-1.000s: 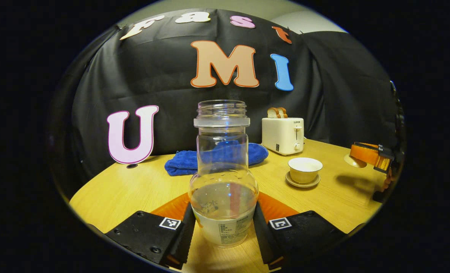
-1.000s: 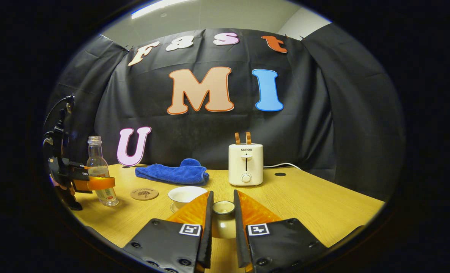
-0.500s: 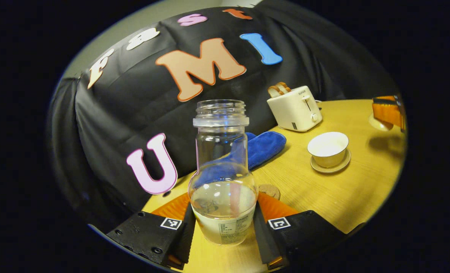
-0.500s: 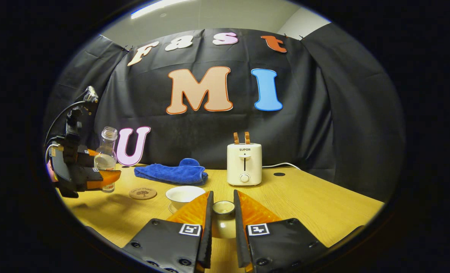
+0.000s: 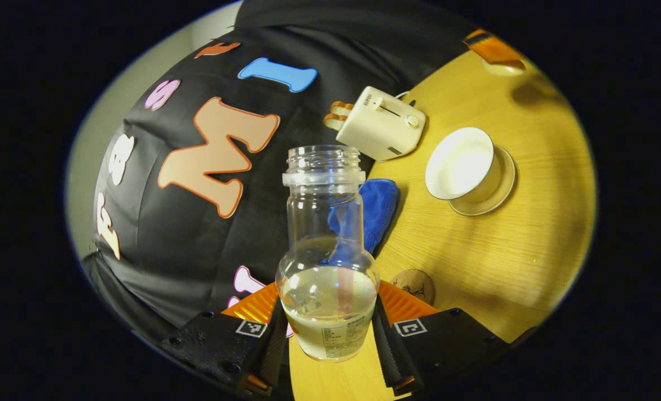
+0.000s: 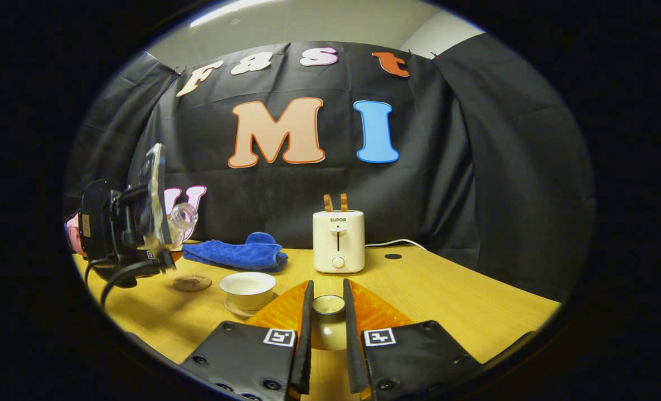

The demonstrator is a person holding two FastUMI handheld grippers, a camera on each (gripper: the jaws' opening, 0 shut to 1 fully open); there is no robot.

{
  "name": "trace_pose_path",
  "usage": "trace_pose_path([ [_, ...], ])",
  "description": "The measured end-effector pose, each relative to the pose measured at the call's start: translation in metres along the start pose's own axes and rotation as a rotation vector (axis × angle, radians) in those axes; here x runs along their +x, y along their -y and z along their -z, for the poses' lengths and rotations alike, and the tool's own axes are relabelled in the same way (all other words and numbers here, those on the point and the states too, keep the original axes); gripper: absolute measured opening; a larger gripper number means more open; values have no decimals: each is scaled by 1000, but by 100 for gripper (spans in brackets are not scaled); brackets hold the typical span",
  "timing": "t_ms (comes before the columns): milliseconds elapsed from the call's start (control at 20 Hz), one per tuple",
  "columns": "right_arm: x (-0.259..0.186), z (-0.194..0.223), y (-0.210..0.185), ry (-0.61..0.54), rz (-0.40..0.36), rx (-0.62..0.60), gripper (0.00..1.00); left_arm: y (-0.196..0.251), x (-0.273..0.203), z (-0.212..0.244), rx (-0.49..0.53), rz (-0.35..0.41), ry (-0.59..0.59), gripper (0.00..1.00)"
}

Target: Open the teacup lid with one hand, grasp the water bottle and pour water into the teacup with the other hand; after pouring, place the water bottle on the coaster and then close the teacup lid.

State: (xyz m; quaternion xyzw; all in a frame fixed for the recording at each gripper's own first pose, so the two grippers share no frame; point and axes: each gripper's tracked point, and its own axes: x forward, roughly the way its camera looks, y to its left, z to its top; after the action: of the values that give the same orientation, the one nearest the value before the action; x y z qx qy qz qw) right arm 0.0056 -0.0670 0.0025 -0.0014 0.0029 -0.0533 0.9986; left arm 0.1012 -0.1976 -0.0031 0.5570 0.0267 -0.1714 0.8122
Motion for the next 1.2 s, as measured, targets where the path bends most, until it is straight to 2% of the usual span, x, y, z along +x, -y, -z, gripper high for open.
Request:
trace_pose_path([
  [150,0,-1,11,1,23,-1,29,-1,8,-5,113,-11,-4,67],
  [600,0,-1,12,2,24,-2,29,3,25,-11,429,-1,0,67],
  [1200,0,-1,13,3,30,-3,30,-1,28,-13,647,34,-20,67],
])
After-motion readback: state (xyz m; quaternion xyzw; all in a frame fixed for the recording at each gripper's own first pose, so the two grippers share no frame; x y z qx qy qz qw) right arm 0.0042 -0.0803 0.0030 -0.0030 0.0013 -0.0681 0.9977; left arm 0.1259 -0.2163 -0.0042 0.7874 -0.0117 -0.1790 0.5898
